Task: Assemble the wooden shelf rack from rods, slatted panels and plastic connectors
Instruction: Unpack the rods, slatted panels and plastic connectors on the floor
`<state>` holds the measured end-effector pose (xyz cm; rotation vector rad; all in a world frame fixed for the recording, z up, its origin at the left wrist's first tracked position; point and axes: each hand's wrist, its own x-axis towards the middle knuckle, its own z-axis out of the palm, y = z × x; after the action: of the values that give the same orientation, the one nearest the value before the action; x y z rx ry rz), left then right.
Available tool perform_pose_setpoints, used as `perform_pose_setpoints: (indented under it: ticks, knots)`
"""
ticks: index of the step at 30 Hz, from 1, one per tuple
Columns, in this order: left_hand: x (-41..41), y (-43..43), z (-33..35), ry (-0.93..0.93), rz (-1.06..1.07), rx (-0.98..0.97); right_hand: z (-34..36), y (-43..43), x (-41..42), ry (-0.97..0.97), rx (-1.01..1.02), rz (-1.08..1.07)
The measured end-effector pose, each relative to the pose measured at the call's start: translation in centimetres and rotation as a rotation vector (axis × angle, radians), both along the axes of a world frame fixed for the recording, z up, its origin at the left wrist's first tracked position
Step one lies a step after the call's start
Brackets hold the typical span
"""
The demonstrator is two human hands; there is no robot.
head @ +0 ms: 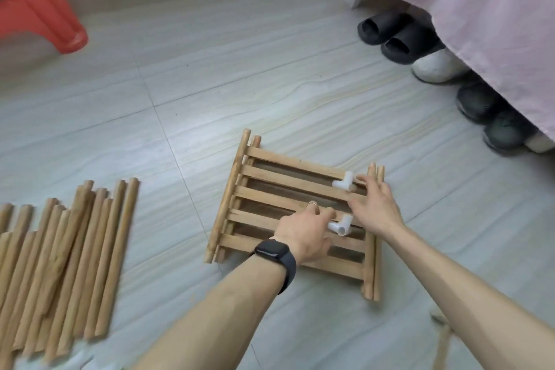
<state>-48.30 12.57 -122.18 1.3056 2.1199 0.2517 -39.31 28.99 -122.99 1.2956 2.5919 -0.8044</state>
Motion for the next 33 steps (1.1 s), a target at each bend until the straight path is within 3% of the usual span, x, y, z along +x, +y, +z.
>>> perform_pose_setpoints:
  ticks: [4, 11, 14, 18, 23, 27, 30, 33]
  knots:
    - [2.8, 2.8, -2.7, -0.003, 0.03, 0.04, -0.6, 1.4, -2.4, -0.028, -0.02, 0.067]
    - [4.2, 4.2, -4.1, 0.144, 0.013, 0.074, -1.7, 3.3, -3.3, -0.247, 0.105, 0.173]
    - [3.1, 4.4, -3.8, 0.135, -0.006, 0.077, -2.0, 4.1, -3.0, -0.123, 0.103, 0.149]
    - [1.1, 4.1, -2.7, 0.078, 0.008, 0.128, -0.9, 5.0, -2.3, 0.13, -0.194, -0.197]
    - [-1.8, -0.1, -0.2, -0.108, 0.165, 0.206, 0.2, 1.6, -1.6, 0.429, -0.453, -0.395]
    - [-4.2, -8.3, 0.9, -0.04, 0.071, 0.044, -0.4, -5.7, -1.2, 0.31, -0.53, -0.192]
    - [-5.8, -12.7, 0.8, -0.043, 0.224, -0.074, -1.5, -9.9, -1.6, 0.192, -0.524, -0.161]
    - [-6.2, -13.0, 0.7, -0.062, 0.364, -0.066, -2.2, -11.6, -1.7, 0.087, -0.486, -0.101]
